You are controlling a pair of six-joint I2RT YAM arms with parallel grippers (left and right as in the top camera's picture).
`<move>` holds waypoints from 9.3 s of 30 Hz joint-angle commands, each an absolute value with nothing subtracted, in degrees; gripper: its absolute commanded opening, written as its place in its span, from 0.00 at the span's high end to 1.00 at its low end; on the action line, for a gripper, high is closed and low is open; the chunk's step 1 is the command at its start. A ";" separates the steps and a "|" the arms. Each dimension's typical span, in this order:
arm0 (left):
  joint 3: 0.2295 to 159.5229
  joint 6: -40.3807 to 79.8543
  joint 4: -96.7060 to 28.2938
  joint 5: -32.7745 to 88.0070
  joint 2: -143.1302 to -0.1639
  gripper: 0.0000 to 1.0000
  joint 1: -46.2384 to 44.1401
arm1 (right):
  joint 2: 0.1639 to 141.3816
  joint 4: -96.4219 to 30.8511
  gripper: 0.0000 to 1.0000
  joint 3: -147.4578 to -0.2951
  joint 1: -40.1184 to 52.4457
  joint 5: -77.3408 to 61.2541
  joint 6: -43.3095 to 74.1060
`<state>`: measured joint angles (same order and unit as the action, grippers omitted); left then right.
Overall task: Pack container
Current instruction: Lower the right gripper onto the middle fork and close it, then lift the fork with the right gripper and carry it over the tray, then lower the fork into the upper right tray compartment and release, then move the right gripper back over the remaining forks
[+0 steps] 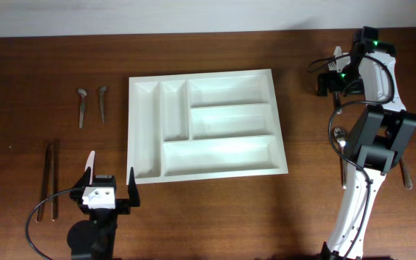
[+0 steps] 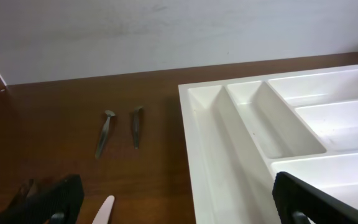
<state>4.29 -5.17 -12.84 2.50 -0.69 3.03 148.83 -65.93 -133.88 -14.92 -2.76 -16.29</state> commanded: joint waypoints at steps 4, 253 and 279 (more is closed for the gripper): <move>3.95 -6.11 -12.82 1.89 -0.30 0.01 3.11 | 151.46 -65.69 0.01 -134.15 -15.07 -2.13 -15.64; 3.95 -6.11 -12.82 1.89 -0.30 0.01 3.11 | 141.75 -96.62 0.01 -177.31 -16.16 -2.79 -18.24; 3.95 -6.11 -12.82 1.91 -0.30 0.01 3.11 | 143.87 -62.85 0.01 -144.55 -22.57 -2.81 -22.31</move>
